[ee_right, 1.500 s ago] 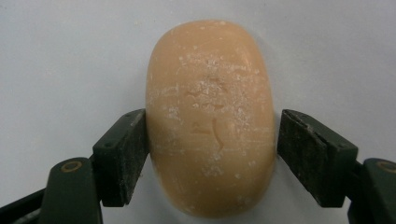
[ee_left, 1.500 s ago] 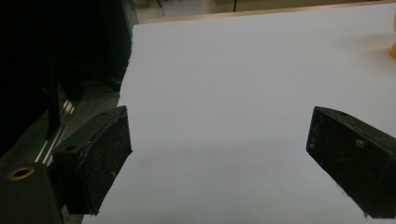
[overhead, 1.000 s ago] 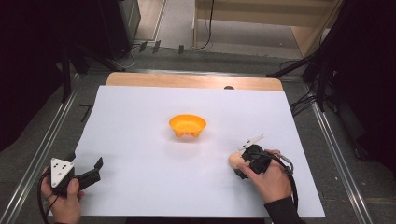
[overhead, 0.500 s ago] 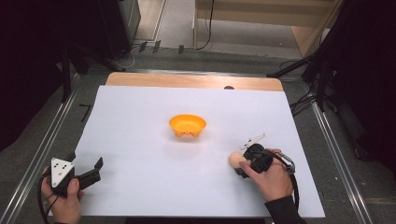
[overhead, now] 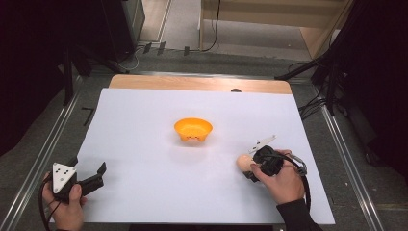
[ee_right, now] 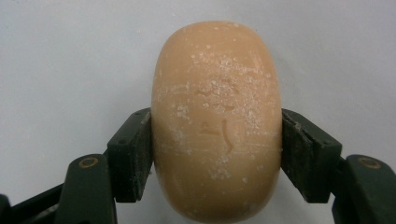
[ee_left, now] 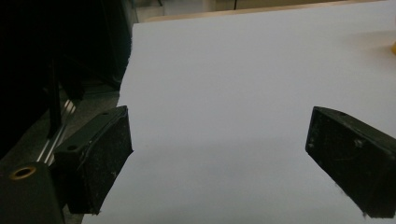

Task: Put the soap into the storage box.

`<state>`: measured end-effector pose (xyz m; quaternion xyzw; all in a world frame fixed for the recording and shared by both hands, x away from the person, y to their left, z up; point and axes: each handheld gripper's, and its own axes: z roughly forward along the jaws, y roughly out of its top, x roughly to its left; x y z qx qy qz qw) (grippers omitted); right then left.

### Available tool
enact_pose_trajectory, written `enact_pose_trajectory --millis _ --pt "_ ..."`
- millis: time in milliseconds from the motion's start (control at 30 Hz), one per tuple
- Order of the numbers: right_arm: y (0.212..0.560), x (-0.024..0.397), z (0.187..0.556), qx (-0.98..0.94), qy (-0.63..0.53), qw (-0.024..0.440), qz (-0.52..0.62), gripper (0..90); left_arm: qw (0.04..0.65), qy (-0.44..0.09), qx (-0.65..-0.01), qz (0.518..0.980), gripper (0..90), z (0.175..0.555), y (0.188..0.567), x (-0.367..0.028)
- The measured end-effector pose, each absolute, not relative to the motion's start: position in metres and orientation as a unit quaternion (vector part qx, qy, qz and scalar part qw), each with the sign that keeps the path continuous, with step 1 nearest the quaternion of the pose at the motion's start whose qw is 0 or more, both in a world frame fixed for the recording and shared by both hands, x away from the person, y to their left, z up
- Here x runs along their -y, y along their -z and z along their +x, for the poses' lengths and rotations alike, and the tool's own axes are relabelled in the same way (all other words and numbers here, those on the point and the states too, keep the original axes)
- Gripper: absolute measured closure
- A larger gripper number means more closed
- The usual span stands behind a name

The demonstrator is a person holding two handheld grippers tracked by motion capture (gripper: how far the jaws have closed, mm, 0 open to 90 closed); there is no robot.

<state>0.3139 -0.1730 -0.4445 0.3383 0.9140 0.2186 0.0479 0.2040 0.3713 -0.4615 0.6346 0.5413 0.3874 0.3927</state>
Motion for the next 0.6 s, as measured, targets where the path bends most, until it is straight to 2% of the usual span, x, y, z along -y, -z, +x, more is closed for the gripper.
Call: enact_pose_trajectory --millis 600 --pt "0.439 0.171 0.331 -0.921 -0.222 0.042 0.316 33.7 0.396 -0.388 -0.539 0.634 7.6 0.204 0.462 -0.372"
